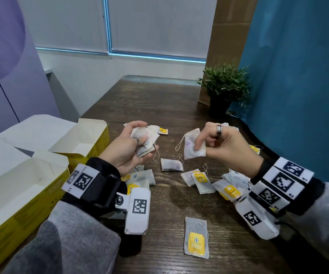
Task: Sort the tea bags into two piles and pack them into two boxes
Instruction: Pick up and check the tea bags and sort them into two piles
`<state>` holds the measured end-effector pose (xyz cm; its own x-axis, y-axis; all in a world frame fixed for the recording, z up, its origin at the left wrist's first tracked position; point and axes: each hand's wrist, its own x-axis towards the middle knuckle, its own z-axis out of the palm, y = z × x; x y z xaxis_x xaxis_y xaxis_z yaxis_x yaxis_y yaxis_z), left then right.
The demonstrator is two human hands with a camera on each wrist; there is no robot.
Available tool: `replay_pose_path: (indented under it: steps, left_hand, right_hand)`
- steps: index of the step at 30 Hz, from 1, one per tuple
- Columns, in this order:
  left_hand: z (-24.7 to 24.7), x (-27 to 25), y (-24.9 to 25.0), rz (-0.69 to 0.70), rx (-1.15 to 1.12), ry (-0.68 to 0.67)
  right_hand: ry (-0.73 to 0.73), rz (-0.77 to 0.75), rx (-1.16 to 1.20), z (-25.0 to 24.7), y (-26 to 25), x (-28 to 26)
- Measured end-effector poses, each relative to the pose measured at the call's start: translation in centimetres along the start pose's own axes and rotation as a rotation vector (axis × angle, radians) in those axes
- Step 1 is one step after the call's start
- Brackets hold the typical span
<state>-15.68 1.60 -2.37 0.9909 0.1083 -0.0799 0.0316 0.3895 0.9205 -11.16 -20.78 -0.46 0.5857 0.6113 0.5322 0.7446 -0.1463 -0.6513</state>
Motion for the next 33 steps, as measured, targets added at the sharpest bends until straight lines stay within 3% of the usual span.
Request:
replay_pose_path:
  steps: [8, 13, 19, 22, 25, 27, 30, 33]
  left_hand:
    - [0.1, 0.0, 0.0, -0.006, 0.034, -0.076]
    - [0.6, 0.1, -0.2, 0.039, 0.035, -0.056]
    - [0.9, 0.1, -0.1, 0.013, -0.029, -0.099]
    - [0.5, 0.2, -0.1, 0.067, -0.038, 0.007]
    - [-0.3, 0.5, 0.2, 0.071, -0.076, 0.137]
    - [-0.6, 0.6, 0.3, 0.094, -0.067, 0.153]
    - [-0.7, 0.4, 0.4, 0.126, -0.018, 0.124]
    - [-0.7, 0.2, 0.5, 0.129, 0.004, 0.100]
  right_hand:
    - [0.006, 0.279, 0.145, -1.2, 0.3, 0.3]
    - [0.058, 0.381, 0.487, 0.1, -0.7, 2.1]
    - [0.018, 0.408, 0.350, 4.3, -0.2, 5.1]
    - [-0.030, 0.449, 0.380, 5.3, -0.2, 6.1]
    - [0.021, 0.541, 0.311, 4.8, 0.6, 6.8]
    - [-0.117, 0.610, 0.103, 4.2, 1.6, 6.9]
    - [-0.543, 0.664, -0.284, 4.5, 3.0, 6.6]
    - [-0.705, 0.614, -0.516, 5.6, 3.4, 6.3]
